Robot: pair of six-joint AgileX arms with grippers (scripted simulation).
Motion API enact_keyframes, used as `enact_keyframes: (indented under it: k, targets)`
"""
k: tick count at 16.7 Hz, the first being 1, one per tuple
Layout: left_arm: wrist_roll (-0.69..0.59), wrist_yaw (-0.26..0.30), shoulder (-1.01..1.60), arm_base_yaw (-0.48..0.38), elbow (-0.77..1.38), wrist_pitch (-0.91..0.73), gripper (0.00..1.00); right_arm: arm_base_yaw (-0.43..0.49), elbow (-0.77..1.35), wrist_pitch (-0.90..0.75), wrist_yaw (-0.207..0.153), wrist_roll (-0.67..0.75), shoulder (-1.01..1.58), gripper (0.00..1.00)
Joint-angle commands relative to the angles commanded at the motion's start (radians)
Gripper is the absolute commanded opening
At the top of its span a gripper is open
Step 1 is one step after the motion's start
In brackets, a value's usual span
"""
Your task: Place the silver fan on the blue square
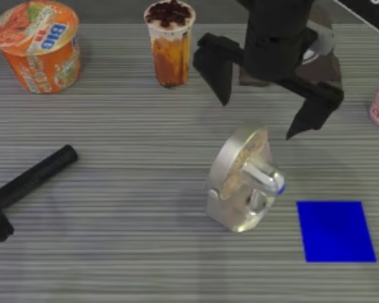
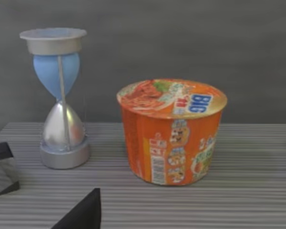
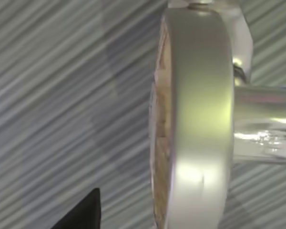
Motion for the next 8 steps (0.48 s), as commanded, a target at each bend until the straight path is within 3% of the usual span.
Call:
enact_keyframes:
  k: [8]
  targets:
    - [0.0,0.0,0.0,0.0,0.0,0.0,1.0,0.028,0.099,-0.05,-0.01,0.058,0.078,1.0]
